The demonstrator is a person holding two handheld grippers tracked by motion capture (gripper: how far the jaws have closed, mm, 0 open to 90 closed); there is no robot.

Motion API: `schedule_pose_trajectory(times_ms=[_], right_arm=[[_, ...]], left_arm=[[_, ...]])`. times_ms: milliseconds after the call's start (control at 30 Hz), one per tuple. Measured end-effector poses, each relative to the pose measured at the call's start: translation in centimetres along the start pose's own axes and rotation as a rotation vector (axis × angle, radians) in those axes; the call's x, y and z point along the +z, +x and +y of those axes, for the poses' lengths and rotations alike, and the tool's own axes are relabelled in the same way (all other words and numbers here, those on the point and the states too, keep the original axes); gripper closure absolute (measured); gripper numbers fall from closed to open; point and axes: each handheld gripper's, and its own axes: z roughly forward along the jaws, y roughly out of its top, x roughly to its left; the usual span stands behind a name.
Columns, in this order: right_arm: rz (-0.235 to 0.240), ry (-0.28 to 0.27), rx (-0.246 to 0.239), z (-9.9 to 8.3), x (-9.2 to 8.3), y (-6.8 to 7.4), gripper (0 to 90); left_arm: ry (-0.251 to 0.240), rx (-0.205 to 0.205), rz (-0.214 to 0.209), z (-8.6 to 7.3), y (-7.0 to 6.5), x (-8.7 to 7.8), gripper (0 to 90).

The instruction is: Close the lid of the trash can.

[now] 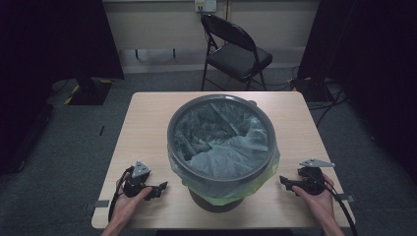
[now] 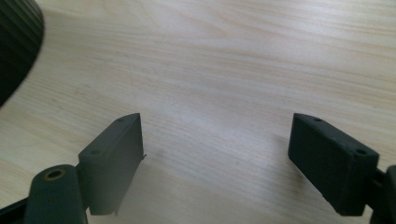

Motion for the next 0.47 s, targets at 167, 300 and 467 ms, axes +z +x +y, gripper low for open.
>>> schedule_pose_trajectory(times_ms=[167,300,467], right_arm=[[-0.039,-0.003,-0.005,-0.30,0.40,0.00,16.8],[-0.074,-0.036,-0.033,-0.79,0.59,0.40,14.9],[-0.072,-0.052,-0.035,-0.98,0.64,0.31,14.1]], left_arm=[[-0.005,0.012,0.011,-0.02,-0.17,0.25,13.7],[-0.001,0.006,0.028,0.01,-0.23,0.32,11.6],[0.003,0.011,0.029,0.05,-0.17,0.34,10.8]])
